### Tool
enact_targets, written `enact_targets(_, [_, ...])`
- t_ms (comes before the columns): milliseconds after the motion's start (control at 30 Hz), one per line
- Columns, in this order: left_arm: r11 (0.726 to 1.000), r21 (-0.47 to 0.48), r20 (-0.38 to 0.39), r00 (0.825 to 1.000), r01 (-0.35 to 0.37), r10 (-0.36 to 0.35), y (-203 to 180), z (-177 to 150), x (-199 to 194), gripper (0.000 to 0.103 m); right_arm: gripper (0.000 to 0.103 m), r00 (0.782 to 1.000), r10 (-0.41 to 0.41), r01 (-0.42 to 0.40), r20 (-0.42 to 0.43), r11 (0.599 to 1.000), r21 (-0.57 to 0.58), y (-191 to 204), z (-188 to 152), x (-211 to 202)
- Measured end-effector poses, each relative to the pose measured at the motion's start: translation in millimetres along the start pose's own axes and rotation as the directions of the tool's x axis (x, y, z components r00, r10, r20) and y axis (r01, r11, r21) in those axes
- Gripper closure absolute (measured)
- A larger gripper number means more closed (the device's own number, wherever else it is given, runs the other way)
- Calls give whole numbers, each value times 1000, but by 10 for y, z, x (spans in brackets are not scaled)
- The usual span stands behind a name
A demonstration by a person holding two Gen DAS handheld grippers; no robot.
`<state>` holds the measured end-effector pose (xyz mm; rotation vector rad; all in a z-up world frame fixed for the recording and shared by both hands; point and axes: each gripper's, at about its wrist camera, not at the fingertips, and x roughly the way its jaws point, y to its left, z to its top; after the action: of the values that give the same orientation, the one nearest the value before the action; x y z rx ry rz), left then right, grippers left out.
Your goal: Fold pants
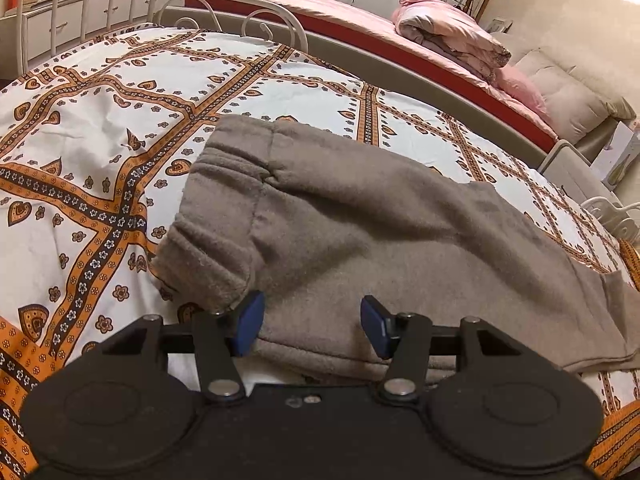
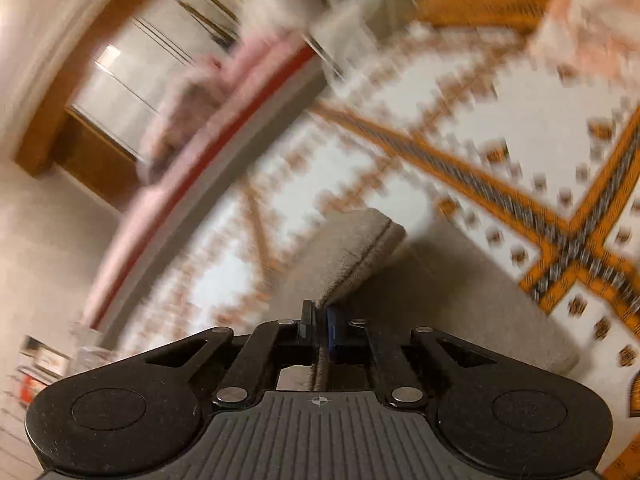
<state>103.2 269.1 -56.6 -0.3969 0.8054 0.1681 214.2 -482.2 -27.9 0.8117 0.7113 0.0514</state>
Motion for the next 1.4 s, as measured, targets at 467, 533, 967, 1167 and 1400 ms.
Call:
enact_targets(467, [1000,2,-7,1000,-6,6,-22,21,16,57,98,992,-119,119,-48,993,0,-345,-253,-552])
enact_targets(533, [1000,3,-8,1000,-3,3,-13,20,20,57,97,978,-187,188,-92,982,-1,-409,-289,-471])
enact_targets(967, [990,-18,209,968,-142,142,40,82,-450,56,93,999,5,7,50,973,-232,510,-414,-548])
enact_targets(1167, [980,-116,152,972,-161,178,293,87,-398,57,93,978,128,-199,-167,821,-535,1860,-1140,286])
enact_targets(1400, [974,-217,133,986,-71,101,503,134,-210,63,43,924,168,-361,-343,676,-643,2924,-2137,1345])
